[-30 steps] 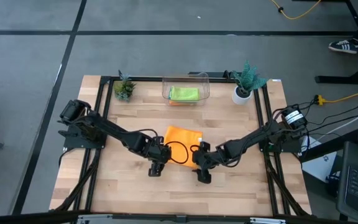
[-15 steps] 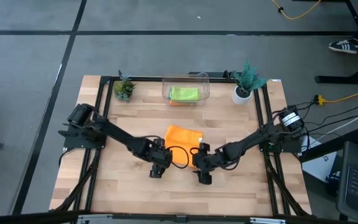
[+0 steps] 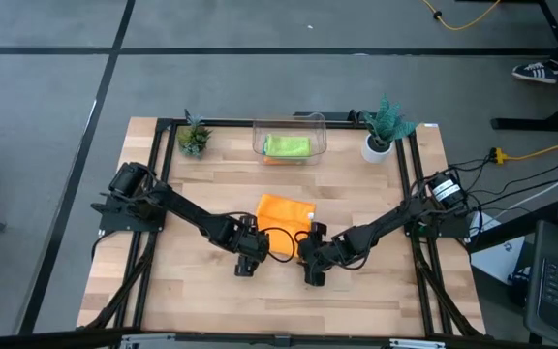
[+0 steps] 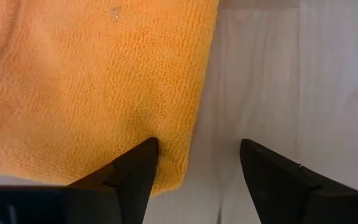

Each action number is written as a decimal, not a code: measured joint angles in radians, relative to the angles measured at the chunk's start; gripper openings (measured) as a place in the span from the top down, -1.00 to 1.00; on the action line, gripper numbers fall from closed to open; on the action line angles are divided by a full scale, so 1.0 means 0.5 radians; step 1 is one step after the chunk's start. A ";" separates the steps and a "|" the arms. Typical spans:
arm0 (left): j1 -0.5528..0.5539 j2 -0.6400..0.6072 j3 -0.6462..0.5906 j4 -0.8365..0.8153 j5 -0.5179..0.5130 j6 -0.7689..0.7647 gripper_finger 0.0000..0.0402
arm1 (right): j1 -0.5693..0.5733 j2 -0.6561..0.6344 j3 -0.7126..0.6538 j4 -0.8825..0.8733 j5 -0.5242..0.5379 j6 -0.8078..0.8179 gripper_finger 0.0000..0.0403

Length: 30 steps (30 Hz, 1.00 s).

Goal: Fold microfiber towels
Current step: Fold the orange towel

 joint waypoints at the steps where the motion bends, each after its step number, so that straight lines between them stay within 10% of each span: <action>1: -0.001 0.001 0.000 -0.001 -0.006 0.000 -0.12 | 0.000 0.000 0.000 -0.004 0.001 0.000 -0.35; 30: 0.045 0.033 -0.009 -0.067 -0.103 -0.093 -0.20 | 0.020 0.006 -0.009 0.005 -0.009 0.059 -0.19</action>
